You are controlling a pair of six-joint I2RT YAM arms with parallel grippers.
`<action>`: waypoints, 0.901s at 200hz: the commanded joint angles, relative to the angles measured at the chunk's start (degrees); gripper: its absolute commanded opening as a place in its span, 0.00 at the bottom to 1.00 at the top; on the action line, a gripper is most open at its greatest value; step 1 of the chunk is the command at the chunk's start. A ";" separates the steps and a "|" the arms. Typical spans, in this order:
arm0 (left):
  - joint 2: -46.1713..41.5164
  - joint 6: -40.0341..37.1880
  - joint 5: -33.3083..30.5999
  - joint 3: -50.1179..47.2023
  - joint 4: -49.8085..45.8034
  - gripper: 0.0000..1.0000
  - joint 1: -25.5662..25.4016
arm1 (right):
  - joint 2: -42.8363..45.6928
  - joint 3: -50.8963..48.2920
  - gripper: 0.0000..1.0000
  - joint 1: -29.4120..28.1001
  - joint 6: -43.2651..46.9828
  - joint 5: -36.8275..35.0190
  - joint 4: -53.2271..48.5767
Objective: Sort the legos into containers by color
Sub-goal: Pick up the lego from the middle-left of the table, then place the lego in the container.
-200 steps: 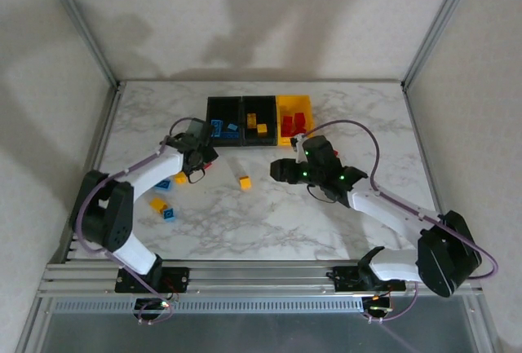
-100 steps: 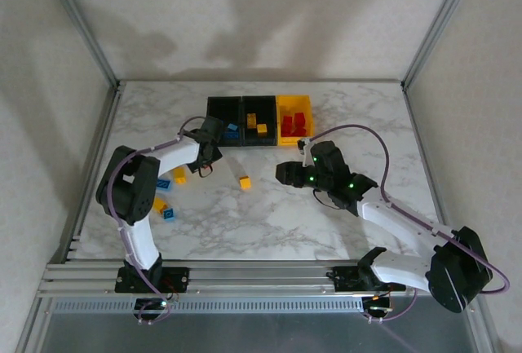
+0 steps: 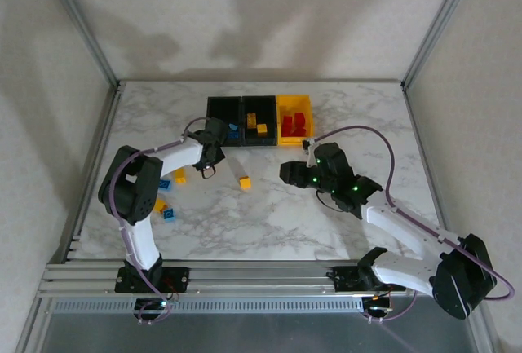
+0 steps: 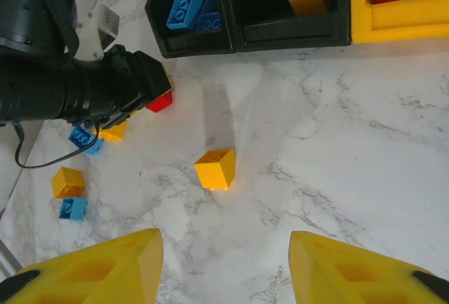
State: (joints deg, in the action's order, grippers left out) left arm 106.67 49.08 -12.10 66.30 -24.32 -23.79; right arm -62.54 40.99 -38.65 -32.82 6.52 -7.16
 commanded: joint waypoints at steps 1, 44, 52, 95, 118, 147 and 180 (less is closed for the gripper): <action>-2.68 -0.99 -1.56 2.39 -2.97 0.31 -2.95 | 2.97 -1.81 0.50 1.14 -1.84 -2.90 -1.34; -1.95 -1.77 -0.70 11.12 -4.91 0.30 -8.94 | 8.53 -3.66 0.51 4.38 -3.97 -4.51 -3.48; -1.05 -1.92 -0.19 13.31 -5.25 0.30 -9.92 | 9.57 -4.13 0.51 4.87 -4.54 -5.13 -4.10; 6.29 -2.65 2.42 26.93 -6.13 0.30 -14.27 | 14.86 -6.72 0.51 6.90 -8.07 -8.77 -7.66; 10.70 -3.00 4.40 33.41 -5.83 0.30 -15.58 | 18.10 -7.76 0.54 7.39 -9.49 -10.05 -9.30; 15.74 -4.17 6.36 39.54 -2.03 0.30 -17.02 | 20.30 -8.84 0.54 7.63 -10.31 -10.53 -10.67; 23.98 -5.00 9.49 49.83 -2.59 0.30 -17.78 | 21.63 -9.96 0.54 7.69 -11.28 -10.34 -11.51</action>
State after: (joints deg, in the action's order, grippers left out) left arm 125.95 46.17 -5.89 109.06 -26.96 -40.97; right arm -42.13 32.34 -31.31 -42.57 -2.46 -17.02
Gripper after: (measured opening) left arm 0.323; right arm 0.544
